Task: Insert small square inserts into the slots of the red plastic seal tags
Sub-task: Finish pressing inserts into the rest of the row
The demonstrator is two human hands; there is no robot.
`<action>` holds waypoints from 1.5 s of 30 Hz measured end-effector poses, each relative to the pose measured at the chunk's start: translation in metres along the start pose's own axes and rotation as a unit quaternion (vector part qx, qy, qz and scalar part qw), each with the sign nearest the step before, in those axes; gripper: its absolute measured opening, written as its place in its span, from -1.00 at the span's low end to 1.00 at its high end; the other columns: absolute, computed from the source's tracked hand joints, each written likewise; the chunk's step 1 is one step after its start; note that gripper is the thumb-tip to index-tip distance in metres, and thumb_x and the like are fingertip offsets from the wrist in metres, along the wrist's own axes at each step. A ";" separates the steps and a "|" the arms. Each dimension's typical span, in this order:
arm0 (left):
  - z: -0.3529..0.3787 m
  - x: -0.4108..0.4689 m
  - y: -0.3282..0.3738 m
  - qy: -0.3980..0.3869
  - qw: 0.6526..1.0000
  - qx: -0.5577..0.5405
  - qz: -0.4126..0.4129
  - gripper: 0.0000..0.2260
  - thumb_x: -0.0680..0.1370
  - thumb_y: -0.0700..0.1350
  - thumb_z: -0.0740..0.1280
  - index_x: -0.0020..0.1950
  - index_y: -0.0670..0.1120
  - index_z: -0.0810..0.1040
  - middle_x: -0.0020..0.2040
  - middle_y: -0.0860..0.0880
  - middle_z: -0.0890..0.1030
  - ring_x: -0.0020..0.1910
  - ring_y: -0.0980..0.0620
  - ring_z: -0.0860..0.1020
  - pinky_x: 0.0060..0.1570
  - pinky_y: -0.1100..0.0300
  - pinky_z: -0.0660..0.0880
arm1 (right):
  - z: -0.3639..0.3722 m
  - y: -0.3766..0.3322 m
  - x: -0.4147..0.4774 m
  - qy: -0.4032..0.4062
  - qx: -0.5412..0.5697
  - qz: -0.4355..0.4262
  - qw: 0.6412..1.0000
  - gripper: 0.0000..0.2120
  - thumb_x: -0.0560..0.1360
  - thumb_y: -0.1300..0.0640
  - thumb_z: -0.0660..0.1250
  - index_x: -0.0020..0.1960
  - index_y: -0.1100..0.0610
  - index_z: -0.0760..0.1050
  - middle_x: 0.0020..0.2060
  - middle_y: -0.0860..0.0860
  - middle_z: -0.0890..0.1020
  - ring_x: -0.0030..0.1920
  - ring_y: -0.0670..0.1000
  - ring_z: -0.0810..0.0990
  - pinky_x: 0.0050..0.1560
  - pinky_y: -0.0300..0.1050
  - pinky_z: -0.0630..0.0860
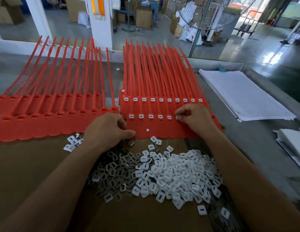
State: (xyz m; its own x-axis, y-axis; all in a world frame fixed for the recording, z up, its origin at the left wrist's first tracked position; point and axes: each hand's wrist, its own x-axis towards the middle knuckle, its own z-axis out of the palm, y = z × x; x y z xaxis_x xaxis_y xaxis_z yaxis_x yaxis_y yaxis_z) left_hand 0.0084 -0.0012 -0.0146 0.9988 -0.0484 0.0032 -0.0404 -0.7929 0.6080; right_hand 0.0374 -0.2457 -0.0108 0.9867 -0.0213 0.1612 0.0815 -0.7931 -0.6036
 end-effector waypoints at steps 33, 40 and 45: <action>0.000 0.003 0.000 -0.002 1.000 0.006 0.002 -0.77 0.31 0.12 0.47 -0.29 0.02 0.50 -0.29 0.09 0.56 -0.28 0.15 0.51 -0.27 0.18 0.43 | -0.032 -0.016 -0.002 -0.083 0.054 0.046 0.994 -0.88 0.51 0.26 0.28 -0.04 0.07 0.53 -0.25 -0.07 0.59 -0.29 -0.15 0.55 -0.43 -0.46 0.43; 0.000 0.002 0.000 -0.006 1.000 0.011 -0.001 -0.77 0.31 0.12 0.47 -0.27 0.02 0.50 -0.27 0.10 0.56 -0.26 0.14 0.51 -0.20 0.13 0.47 | -0.055 -0.013 -0.016 -0.036 0.117 0.033 0.992 -0.89 0.50 0.27 0.29 -0.08 0.11 0.55 -0.28 -0.05 0.61 -0.41 -0.23 0.54 -0.43 -0.46 0.41; 0.001 0.004 0.001 -0.005 1.000 0.009 0.000 -0.76 0.31 0.12 0.47 -0.28 0.02 0.50 -0.28 0.10 0.56 -0.27 0.15 0.51 -0.24 0.16 0.44 | -0.062 -0.004 -0.032 -0.100 0.115 0.028 0.988 -0.86 0.45 0.30 0.35 -0.19 0.08 0.58 -0.44 -0.09 0.60 -0.48 -0.24 0.49 -0.44 -0.44 0.38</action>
State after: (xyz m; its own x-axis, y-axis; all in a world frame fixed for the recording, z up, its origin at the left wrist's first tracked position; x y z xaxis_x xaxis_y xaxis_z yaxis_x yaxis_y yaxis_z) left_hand 0.0119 -0.0023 -0.0145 0.9985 -0.0549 -0.0039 -0.0419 -0.8034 0.5940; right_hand -0.0029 -0.2791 0.0350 0.9968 0.0773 -0.0201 0.0336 -0.6350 -0.7718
